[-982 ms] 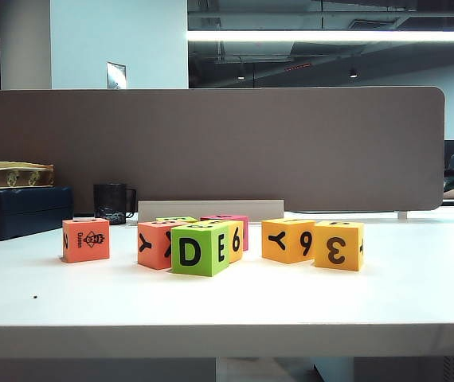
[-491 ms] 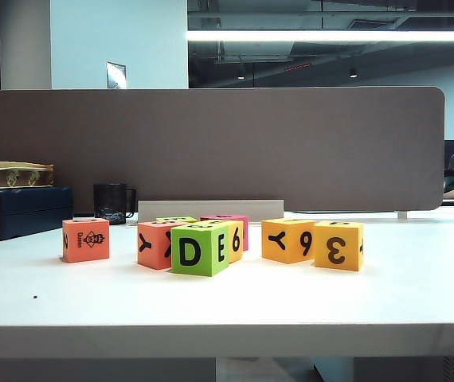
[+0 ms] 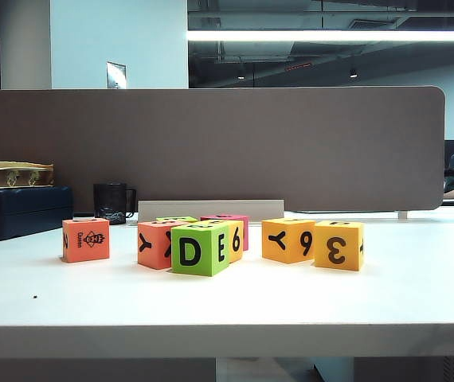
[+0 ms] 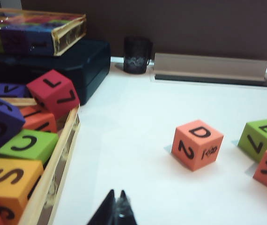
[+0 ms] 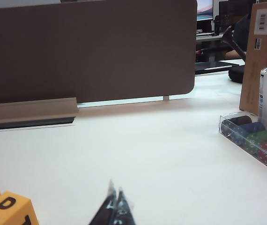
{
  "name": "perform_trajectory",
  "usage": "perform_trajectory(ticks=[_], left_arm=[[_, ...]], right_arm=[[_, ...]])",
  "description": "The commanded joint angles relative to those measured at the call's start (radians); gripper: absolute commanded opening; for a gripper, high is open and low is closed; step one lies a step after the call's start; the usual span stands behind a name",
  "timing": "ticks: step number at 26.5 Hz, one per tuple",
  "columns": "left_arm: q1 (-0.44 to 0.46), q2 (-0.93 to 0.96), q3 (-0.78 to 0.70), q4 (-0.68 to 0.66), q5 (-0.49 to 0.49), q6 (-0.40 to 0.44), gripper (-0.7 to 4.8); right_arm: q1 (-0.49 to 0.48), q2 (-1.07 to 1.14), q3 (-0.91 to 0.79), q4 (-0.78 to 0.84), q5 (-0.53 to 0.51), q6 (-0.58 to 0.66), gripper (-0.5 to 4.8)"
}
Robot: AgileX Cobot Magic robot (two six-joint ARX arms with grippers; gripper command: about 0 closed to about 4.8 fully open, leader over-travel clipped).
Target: Select the appropriate blocks from the scattered letter blocks on the table and arrange them in a row to spell out "DEEP".
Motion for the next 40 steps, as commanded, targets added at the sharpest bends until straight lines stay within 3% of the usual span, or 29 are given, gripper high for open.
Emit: perform_trajectory(ticks=[1, 11, 28, 40], left_arm=[[0.003, 0.001, 0.003, -0.015, -0.004, -0.003, -0.03], [0.003, 0.001, 0.003, -0.025, -0.003, -0.048, -0.03], [0.003, 0.001, 0.003, -0.031, -0.003, -0.076, -0.03], [0.002, 0.001, 0.003, -0.031, 0.001, -0.111, -0.03]], right_arm=[[0.0, -0.008, 0.043, -0.02, 0.001, 0.005, -0.06], [0.0, -0.004, 0.215, -0.171, 0.004, 0.001, -0.06], [0.001, 0.195, 0.404, -0.242, -0.012, 0.0, -0.05], [0.001, 0.549, 0.647, -0.274, -0.177, 0.0, -0.06]])
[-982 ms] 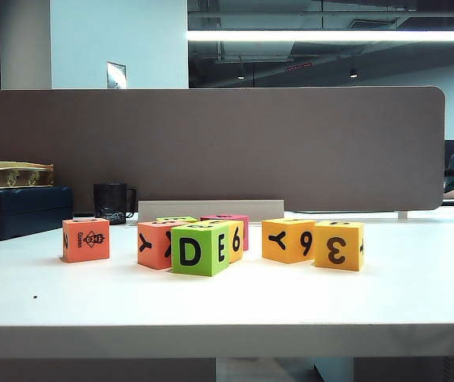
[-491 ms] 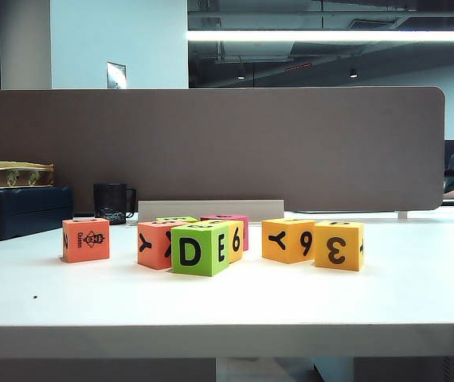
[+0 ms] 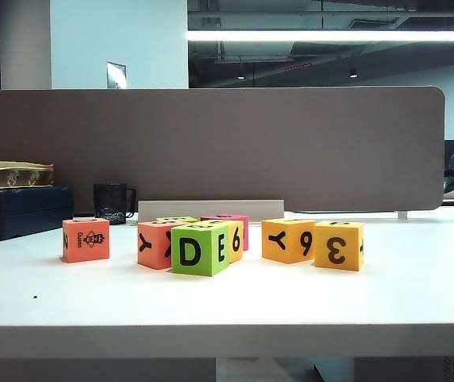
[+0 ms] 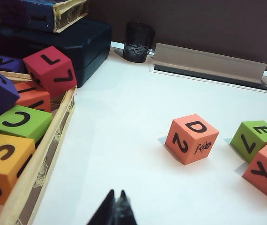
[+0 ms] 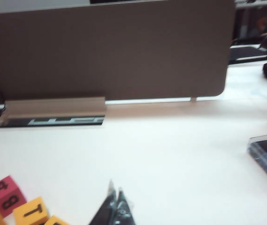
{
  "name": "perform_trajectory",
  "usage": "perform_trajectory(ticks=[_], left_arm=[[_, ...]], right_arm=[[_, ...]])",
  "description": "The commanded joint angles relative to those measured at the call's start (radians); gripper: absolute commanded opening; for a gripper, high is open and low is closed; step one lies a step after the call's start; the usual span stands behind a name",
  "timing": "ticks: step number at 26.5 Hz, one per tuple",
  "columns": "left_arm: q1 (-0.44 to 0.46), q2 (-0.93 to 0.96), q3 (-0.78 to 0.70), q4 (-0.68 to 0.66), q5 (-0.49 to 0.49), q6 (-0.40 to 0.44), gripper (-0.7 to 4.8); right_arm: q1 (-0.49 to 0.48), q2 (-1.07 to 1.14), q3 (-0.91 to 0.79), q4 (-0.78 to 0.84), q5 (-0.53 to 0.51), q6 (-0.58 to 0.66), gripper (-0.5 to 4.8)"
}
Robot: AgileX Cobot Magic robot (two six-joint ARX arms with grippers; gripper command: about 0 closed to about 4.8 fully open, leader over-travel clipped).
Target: Select the appropriate blocks from the scattered letter blocks on the table and arrange them in a row to spell out "DEEP".
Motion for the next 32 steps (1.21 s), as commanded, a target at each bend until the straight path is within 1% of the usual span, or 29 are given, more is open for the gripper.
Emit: perform_trajectory(ticks=[1, 6, 12, 14, 15, 19, 23, 25, 28, 32], left_arm=[[0.002, 0.001, 0.003, 0.006, 0.001, -0.001, -0.03], [0.002, 0.001, 0.004, 0.007, 0.001, -0.008, -0.03], [0.002, 0.001, 0.004, 0.007, 0.005, -0.008, -0.03], [0.002, 0.001, 0.004, 0.007, 0.005, -0.011, -0.03], [0.002, 0.001, 0.003, 0.007, 0.005, -0.024, -0.03], [0.002, 0.001, 0.004, 0.007, 0.005, -0.024, -0.03], [0.002, 0.001, 0.003, 0.007, 0.005, -0.024, -0.03], [0.002, 0.001, 0.003, 0.007, 0.005, -0.024, -0.03], [0.002, 0.001, 0.004, 0.008, 0.005, -0.024, -0.03], [0.002, 0.001, 0.004, 0.014, 0.016, -0.037, -0.04]], right_arm=[[0.001, 0.067, 0.047, 0.002, -0.079, 0.0, -0.06], [0.002, 0.151, 0.093, -0.01, -0.166, 0.0, -0.06], [0.004, 0.245, 0.18, -0.138, -0.273, 0.0, -0.06], [0.025, 0.27, 0.206, -0.161, -0.306, 0.0, -0.06], [0.048, 0.286, 0.223, -0.171, -0.308, 0.0, -0.06], [0.105, 0.319, 0.258, -0.184, -0.308, 0.0, -0.06], [0.184, 0.36, 0.28, -0.186, -0.308, 0.0, -0.06], [0.219, 0.383, 0.288, -0.218, -0.308, 0.0, -0.06], [0.252, 0.407, 0.288, -0.259, -0.307, 0.0, -0.06], [0.263, 0.423, 0.288, -0.261, -0.307, 0.0, -0.06]])
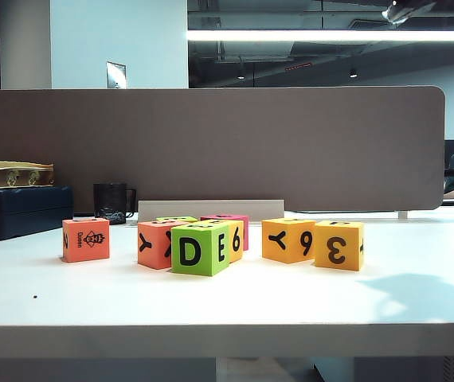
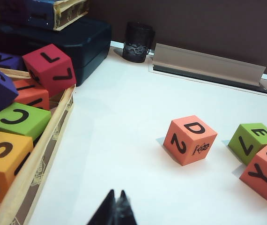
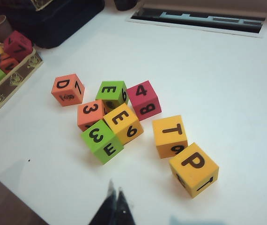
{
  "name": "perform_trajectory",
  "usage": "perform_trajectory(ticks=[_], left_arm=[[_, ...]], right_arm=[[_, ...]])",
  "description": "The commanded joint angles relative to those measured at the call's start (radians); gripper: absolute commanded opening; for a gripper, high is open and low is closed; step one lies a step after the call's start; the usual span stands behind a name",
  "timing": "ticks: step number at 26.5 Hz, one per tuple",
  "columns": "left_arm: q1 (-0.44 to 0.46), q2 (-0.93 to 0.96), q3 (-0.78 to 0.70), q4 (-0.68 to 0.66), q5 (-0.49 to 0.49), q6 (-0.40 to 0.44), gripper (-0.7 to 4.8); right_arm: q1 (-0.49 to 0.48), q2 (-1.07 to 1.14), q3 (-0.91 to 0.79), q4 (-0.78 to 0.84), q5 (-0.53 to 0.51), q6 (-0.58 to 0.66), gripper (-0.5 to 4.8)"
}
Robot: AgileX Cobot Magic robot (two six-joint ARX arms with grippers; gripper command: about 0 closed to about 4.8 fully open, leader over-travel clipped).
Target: Select the appropriate blocks from the scattered letter blocks on the table and arrange them in a row to spell out "DEEP".
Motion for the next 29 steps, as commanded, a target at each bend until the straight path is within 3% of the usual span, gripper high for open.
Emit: perform_trajectory(ticks=[1, 8, 17, 29], left_arm=[[0.002, 0.001, 0.006, 0.015, 0.035, -0.037, -0.04], [0.002, 0.001, 0.043, 0.061, 0.196, -0.182, -0.04], [0.002, 0.069, 0.261, 0.05, 0.204, -0.18, -0.04], [0.002, 0.61, 0.589, 0.027, 0.366, -0.11, -0.04]], right_arm=[[0.0, -0.002, 0.005, 0.014, -0.004, 0.0, -0.06], [0.0, -0.002, 0.005, 0.007, -0.026, 0.0, -0.06], [0.0, -0.003, 0.005, 0.007, -0.026, 0.0, -0.05], [0.0, -0.003, 0.005, -0.025, -0.058, 0.0, -0.06]])
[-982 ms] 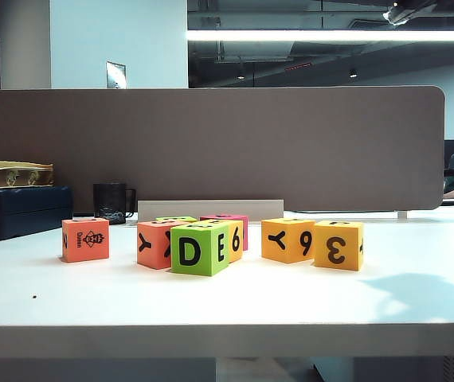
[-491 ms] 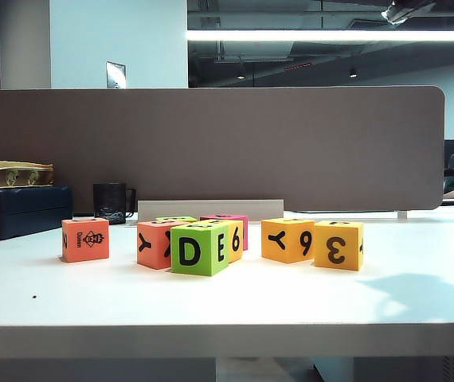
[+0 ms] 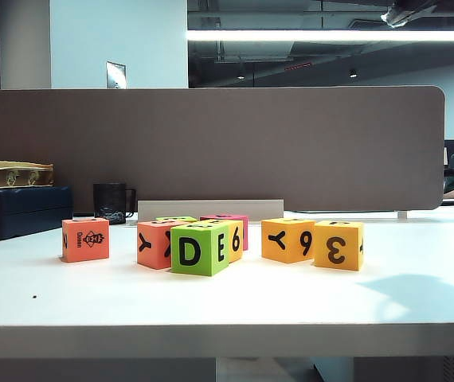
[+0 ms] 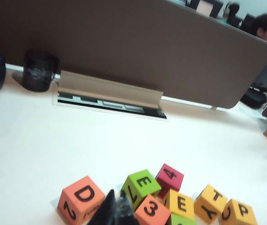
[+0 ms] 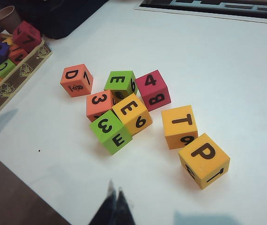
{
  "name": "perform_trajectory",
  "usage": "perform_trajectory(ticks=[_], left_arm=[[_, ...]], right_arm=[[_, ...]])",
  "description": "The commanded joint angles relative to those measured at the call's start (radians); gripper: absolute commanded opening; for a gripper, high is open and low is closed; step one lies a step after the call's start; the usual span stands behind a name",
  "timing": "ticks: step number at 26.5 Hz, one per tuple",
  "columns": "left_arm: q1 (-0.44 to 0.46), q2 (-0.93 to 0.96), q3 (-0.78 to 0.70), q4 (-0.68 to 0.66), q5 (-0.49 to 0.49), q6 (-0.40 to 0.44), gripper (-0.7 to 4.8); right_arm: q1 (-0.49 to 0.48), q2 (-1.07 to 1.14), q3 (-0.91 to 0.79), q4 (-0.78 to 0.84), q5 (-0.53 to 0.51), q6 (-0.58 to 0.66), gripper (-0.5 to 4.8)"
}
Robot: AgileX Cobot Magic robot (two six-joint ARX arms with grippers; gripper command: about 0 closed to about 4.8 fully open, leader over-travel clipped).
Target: Select the appropriate blocks from the scattered letter blocks on the table and arrange them in a row to spell out "DEEP".
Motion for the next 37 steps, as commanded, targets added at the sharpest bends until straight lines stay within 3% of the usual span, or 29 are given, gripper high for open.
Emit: perform_trajectory(ticks=[1, 9, 12, 16, 22, 37], left_arm=[[0.002, 0.084, 0.056, 0.0, 0.036, 0.011, -0.04], [0.002, 0.327, 0.203, -0.002, 0.076, 0.04, -0.04], [0.001, 0.424, 0.255, -0.003, 0.076, 0.126, -0.04], [0.001, 0.527, 0.327, -0.016, 0.076, 0.136, -0.04], [-0.023, 0.701, 0.45, -0.046, 0.072, 0.242, -0.04], [-0.137, 1.054, 0.777, -0.279, -0.013, 0.467, -0.01]], right_arm=[[0.001, -0.003, 0.005, 0.008, -0.026, 0.0, -0.06], [0.001, -0.003, 0.006, 0.007, -0.025, 0.0, -0.06], [0.001, -0.003, 0.006, 0.007, -0.025, 0.0, -0.06], [0.001, -0.003, 0.006, 0.007, -0.025, 0.0, -0.06], [0.001, -0.003, 0.006, 0.003, -0.025, -0.002, -0.06], [0.001, -0.003, 0.006, -0.037, -0.024, -0.004, -0.05]])
